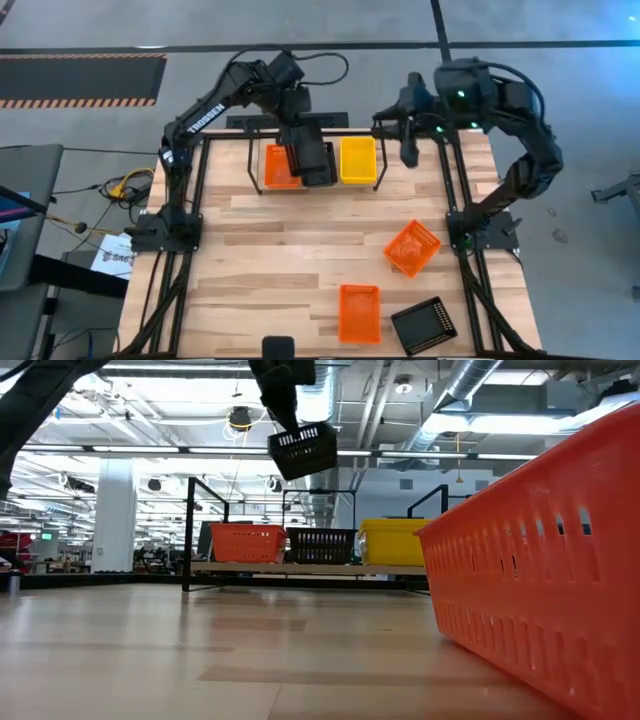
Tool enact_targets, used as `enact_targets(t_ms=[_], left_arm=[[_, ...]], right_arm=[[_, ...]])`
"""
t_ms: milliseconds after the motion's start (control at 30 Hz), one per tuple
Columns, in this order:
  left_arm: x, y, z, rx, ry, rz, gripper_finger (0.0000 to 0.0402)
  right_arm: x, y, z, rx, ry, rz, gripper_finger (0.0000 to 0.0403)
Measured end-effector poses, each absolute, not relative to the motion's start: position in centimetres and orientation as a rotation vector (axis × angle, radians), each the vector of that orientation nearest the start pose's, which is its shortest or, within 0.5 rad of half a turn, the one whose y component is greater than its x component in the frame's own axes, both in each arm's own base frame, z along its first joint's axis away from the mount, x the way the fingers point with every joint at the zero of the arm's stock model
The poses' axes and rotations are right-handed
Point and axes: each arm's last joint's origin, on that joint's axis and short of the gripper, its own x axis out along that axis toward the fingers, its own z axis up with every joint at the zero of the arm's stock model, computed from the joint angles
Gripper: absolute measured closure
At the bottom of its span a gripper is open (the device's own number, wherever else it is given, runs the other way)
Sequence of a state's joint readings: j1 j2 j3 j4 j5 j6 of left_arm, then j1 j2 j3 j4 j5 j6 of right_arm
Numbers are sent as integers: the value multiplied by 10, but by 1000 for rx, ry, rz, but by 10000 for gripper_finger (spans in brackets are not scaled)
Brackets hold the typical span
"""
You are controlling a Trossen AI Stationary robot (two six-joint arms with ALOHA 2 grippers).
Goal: Stack baskets on shelf by color
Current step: Stack the left black basket on the black basket on the shelf
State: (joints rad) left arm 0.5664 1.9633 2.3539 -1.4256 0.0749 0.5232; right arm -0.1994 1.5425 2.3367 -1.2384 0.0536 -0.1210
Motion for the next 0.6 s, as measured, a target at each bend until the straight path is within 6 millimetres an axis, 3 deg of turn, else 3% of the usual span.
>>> enact_targets(t_ms=[300, 600], left_arm=[[320, 230, 394, 168, 1106, 180, 401], [351, 256, 339, 114, 1164, 97, 401]], right_arm=[[222, -82, 540, -36, 471, -370, 283], [212, -87, 542, -11, 466, -408, 282]])
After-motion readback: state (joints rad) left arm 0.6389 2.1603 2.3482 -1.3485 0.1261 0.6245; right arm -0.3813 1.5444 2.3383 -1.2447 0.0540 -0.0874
